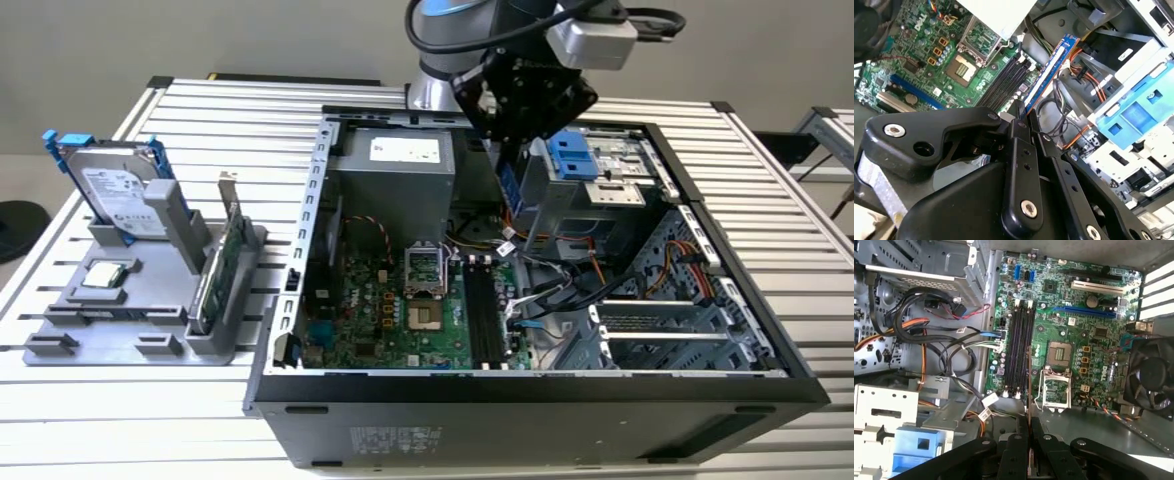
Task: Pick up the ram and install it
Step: 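Insert the ram into the slot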
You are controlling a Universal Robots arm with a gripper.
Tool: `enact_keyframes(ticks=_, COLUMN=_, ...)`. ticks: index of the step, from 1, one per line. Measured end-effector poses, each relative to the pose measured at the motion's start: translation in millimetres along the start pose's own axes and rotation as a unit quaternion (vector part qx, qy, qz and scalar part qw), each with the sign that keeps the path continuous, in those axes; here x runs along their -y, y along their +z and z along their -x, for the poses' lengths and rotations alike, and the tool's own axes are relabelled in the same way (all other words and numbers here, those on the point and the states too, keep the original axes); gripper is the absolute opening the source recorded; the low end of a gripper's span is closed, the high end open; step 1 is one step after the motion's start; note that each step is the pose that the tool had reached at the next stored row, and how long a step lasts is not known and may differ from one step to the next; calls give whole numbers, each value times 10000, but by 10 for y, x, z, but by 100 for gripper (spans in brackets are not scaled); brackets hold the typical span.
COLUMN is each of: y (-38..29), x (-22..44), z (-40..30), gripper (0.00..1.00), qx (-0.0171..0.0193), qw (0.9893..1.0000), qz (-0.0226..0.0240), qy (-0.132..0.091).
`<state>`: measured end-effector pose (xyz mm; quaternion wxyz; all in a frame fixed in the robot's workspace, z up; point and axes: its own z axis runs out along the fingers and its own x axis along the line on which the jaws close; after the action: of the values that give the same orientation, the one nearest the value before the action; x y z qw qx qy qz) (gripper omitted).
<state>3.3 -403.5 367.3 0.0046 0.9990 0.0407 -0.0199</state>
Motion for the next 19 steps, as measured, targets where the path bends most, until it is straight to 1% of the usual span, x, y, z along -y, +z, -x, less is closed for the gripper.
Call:
enact_keyframes(ticks=4, y=0, x=0, z=0, gripper=0, qx=2, qw=9997, qz=-9, qy=230)
enact_keyframes(ticks=9, y=0, x=0, z=0, gripper=0, qx=4, qw=9986, qz=-21, qy=519)
enact_keyframes(ticks=13, y=0, x=0, z=0, gripper=0, qx=6, qw=9971, qz=-30, qy=756)
enact_keyframes(ticks=16, y=0, x=0, z=0, gripper=0, qx=7, qw=9957, qz=-37, qy=931)
enact_keyframes(ticks=19, y=0, x=0, z=0, gripper=0, qx=8, qw=9939, qz=-44, qy=1101)
